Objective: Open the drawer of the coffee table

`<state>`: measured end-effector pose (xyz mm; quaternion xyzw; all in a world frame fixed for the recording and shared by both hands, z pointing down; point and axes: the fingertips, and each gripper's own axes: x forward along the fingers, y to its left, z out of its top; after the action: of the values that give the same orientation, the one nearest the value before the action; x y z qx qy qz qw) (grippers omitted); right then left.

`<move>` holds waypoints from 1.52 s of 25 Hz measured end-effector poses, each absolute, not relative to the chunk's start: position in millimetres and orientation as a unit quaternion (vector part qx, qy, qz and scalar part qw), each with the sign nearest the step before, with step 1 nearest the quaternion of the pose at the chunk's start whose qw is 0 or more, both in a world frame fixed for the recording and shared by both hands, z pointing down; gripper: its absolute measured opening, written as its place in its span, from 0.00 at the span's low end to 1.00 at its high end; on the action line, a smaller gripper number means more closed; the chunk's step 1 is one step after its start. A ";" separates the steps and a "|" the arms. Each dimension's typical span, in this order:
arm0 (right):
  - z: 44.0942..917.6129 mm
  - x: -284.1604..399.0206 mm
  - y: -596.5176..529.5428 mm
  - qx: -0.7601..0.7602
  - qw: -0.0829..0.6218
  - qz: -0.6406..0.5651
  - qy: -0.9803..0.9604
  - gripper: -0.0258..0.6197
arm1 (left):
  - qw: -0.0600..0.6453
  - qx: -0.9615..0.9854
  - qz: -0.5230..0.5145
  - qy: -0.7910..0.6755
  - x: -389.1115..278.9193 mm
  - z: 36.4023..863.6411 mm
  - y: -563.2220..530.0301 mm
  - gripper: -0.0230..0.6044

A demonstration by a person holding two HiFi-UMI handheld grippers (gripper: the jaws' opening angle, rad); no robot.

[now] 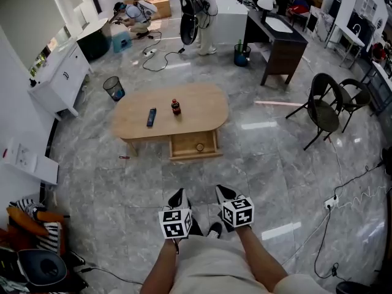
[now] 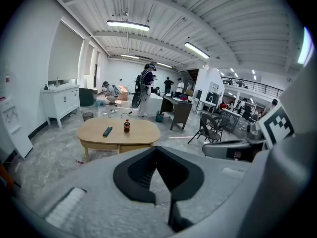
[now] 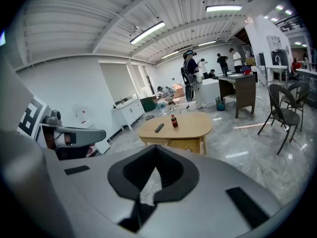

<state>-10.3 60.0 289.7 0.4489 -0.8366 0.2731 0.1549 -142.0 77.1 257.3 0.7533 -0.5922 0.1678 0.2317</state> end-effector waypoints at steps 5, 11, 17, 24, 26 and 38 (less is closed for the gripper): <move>294.0 -7.4 62.6 0.448 0.159 0.278 -0.835 0.06 | 0.225 0.753 0.153 -0.599 -140.5 254.3 77.2 0.05; 295.0 0.5 62.5 0.459 0.171 0.275 -0.827 0.06 | 0.227 0.750 0.152 -0.602 -141.8 253.2 76.9 0.05; 296.9 8.2 66.6 0.460 0.164 0.282 -0.825 0.06 | 0.229 0.747 0.154 -0.605 -138.6 259.1 80.4 0.05; 298.6 9.0 63.0 0.459 0.160 0.285 -0.827 0.06 | 0.229 0.747 0.160 -0.603 -135.1 263.3 77.7 0.05; 298.6 8.2 63.7 0.457 0.160 0.285 -0.827 0.06 | 0.231 0.746 0.161 -0.603 -135.2 263.7 78.4 0.05; 298.7 2.1 65.8 0.445 0.154 0.283 -0.835 0.06 | 0.238 0.743 0.166 -0.603 -135.3 270.4 80.1 0.05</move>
<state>2.1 65.8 298.7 0.4453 -0.8353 0.2831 0.1544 -135.3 80.1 270.4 0.7433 -0.6027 0.1660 0.2382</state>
